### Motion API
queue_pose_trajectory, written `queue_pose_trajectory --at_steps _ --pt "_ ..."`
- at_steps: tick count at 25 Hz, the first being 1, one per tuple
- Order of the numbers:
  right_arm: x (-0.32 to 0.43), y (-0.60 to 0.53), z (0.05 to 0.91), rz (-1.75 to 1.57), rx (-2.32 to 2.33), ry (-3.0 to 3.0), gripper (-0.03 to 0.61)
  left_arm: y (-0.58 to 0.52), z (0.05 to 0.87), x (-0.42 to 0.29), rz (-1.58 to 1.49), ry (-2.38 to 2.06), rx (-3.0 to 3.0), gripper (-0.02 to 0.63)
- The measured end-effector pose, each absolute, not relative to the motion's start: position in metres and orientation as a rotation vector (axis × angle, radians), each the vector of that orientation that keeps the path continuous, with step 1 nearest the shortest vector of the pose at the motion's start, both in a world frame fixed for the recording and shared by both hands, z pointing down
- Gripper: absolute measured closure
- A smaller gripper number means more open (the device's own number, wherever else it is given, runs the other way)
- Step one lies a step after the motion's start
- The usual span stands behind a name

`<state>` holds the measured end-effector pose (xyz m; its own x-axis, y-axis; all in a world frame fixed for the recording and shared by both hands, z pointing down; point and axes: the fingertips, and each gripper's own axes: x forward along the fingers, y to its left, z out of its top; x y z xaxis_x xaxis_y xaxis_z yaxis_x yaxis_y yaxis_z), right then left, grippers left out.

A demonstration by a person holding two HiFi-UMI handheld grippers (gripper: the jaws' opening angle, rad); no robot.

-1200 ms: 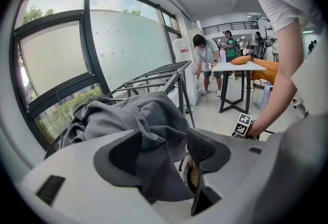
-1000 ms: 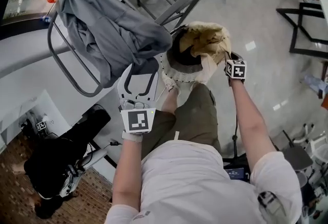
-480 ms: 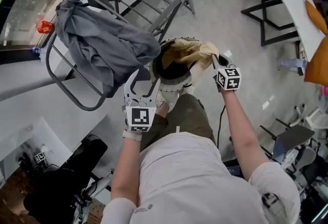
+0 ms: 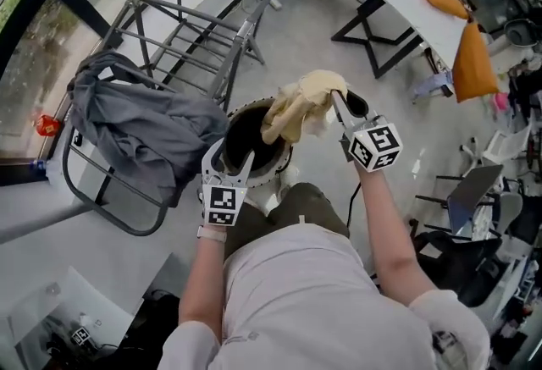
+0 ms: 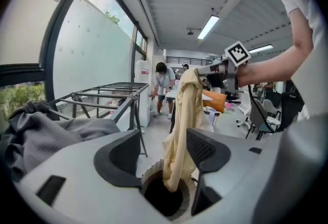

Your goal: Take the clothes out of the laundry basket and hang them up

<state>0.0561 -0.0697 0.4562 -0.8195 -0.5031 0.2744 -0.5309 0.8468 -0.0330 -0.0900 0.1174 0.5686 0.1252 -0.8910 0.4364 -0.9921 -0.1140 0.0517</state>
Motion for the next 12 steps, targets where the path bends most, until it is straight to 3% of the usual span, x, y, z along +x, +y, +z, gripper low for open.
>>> queue_pose_trajectory --at_steps 12 --pt "0.108 -0.076 0.235 -0.084 0.831 -3.129 0.535 -0.004 0.516 -0.007 0.527 -1.728 2.318 0.344"
